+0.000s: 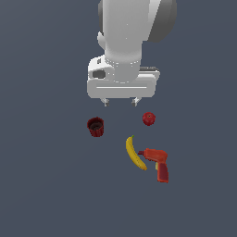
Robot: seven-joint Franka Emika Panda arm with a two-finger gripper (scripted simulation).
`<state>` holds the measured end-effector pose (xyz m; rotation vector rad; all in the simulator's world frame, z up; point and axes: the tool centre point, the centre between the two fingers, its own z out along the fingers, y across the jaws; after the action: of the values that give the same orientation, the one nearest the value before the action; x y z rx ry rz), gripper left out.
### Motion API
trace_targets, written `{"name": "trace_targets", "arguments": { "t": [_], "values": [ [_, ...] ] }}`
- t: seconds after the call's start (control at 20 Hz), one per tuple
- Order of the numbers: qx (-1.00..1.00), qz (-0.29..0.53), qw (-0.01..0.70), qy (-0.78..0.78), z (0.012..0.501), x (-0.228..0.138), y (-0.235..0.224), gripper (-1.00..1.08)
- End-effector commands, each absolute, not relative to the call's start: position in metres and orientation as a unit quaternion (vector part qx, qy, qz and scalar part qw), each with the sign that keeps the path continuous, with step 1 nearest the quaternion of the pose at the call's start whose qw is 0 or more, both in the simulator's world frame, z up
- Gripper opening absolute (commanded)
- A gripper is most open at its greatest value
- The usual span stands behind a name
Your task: Pick up a designated object from a clutter of objects.
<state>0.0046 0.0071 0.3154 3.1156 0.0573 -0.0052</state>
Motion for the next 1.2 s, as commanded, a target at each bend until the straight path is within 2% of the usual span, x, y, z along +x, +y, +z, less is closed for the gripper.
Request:
{"name": "trace_targets", "arguments": {
  "t": [0.0, 0.7, 1.15],
  "values": [
    [1.000, -0.002, 0.013, 0.018, 0.315, 0.005, 0.007, 1.00],
    [1.000, -0.002, 0.004, 0.018, 0.309, 0.004, 0.010, 1.00],
    [1.000, -0.002, 0.008, 0.020, 0.275, -0.004, 0.038, 1.00]
  ]
}}
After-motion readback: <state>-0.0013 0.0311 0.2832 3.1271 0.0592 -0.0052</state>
